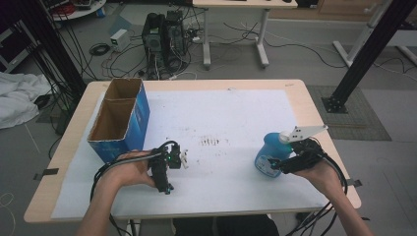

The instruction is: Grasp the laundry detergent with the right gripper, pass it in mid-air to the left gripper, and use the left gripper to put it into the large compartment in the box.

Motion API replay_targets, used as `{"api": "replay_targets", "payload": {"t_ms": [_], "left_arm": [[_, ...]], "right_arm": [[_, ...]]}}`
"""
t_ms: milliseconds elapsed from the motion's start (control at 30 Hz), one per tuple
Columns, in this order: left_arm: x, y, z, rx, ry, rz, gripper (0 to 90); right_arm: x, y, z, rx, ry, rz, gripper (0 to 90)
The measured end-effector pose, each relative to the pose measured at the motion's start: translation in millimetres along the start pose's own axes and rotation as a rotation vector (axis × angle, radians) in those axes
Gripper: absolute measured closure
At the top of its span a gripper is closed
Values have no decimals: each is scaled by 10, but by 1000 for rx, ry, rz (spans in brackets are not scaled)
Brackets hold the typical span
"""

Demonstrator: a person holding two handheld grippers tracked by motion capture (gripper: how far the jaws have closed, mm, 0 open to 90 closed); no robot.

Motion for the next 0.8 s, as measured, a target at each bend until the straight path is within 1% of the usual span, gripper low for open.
{"api": "replay_targets", "payload": {"t_ms": [33, 67, 100, 167, 233, 500, 533, 567, 600, 633, 700, 733, 800], "left_arm": [[0, 0, -1, 2, -6, -2, 189], [4, 1, 1, 1, -4, -4, 189], [3, 0, -1, 1, -11, -4, 189], [7, -2, 2, 4, -11, -4, 189], [13, 0, 9, 3, -7, -5, 189], [14, 2, 7, 4, -9, -7, 189], [14, 2, 6, 4, -9, -6, 189], [10, 3, 2, 4, -14, -8, 189], [13, 4, 4, 3, -10, -7, 189], [10, 5, 1, 4, -14, -8, 189], [19, 5, 7, 1, -3, -6, 189], [12, 5, -1, 3, -13, -9, 189], [20, 7, 3, 1, -5, -8, 189]], "right_arm": [[2, 1, -1, 6, -1, -2, 245], [7, -1, 0, 18, -1, -7, 245], [7, 7, -1, 4, -1, -5, 245], [5, 13, -4, 0, -6, -7, 255], [5, 13, -4, 12, -7, -10, 261], [-3, 15, 1, 6, -10, -11, 322], [-5, 14, -2, 12, -13, -15, 323], [-3, 18, -1, 4, -12, -15, 325], [-3, 17, -2, 6, -13, -15, 325], [-2, 20, -3, -5, -13, -14, 326], [0, 15, -10, -4, -21, -15, 328], [2, 21, -12, -11, -23, -19, 334], [4, 25, -12, -19, -22, -20, 340]]}}
Point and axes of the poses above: each handheld gripper's, and its own axes: x roughly backward along the jaws, z roughly out of its underside, y roughly to its left, the point moved 10 cm from there along -x, roughly forward along the jaws, and after that the axes turned 15 degrees about -x, right-handed, at the moved point
